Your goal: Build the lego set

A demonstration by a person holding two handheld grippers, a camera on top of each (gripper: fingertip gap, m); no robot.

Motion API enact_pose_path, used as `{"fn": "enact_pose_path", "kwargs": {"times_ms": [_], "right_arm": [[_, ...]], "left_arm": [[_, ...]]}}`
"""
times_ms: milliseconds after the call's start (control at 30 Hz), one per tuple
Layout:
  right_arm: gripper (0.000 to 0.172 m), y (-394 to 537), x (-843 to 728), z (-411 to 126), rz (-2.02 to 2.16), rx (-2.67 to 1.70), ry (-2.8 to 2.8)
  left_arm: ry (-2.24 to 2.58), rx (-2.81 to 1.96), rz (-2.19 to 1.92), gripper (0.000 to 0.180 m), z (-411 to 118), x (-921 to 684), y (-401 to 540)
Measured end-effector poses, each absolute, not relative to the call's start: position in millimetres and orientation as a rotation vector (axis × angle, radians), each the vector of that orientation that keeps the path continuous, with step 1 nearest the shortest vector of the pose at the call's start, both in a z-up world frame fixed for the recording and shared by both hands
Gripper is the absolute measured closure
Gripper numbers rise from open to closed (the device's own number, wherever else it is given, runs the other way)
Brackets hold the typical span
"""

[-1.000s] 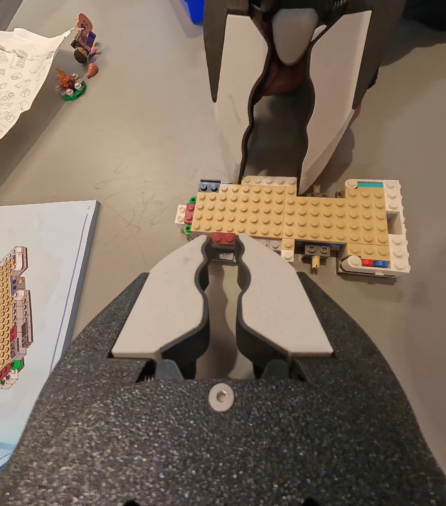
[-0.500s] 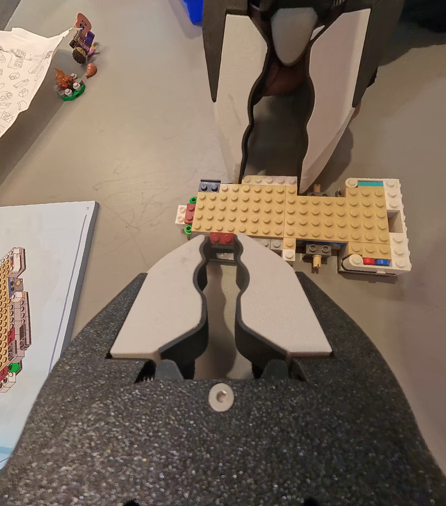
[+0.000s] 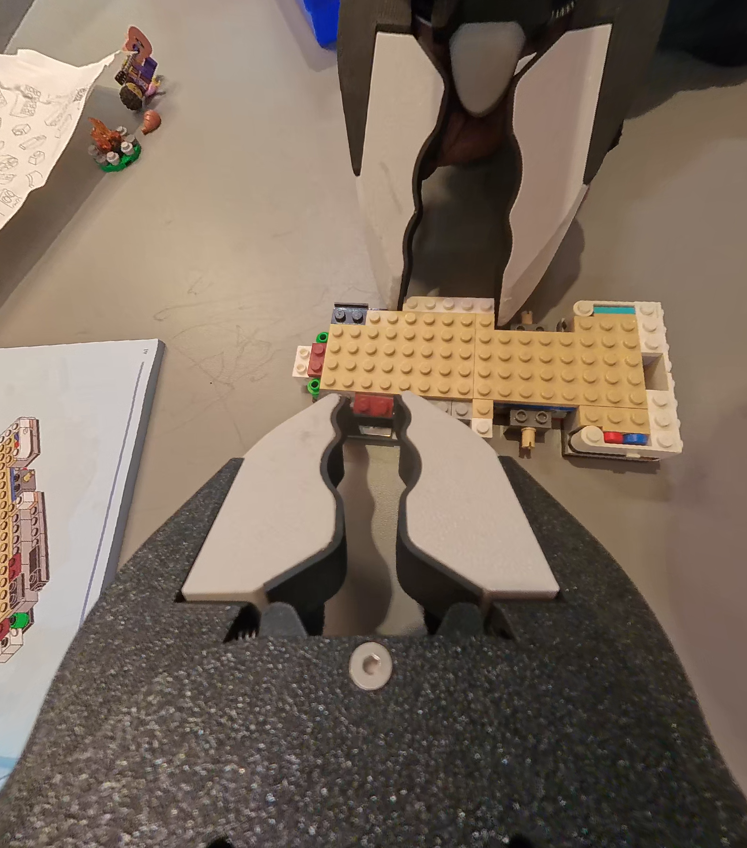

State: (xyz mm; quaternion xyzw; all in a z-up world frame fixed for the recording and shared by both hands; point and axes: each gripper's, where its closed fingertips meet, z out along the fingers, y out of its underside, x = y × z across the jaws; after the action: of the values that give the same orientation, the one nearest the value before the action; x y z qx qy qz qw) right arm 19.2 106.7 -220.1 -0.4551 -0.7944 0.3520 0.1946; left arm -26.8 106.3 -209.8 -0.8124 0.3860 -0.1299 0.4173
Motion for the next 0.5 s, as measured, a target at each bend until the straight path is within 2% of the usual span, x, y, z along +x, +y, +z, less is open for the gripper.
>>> {"fn": "enact_pose_path", "kwargs": {"times_ms": [500], "right_arm": [[0.130, 110, 20, -220, 0.987, -1.278, -2.221]], "left_arm": [[0.895, -2.126, -0.378, 0.153, -215, -58, 89]]}}
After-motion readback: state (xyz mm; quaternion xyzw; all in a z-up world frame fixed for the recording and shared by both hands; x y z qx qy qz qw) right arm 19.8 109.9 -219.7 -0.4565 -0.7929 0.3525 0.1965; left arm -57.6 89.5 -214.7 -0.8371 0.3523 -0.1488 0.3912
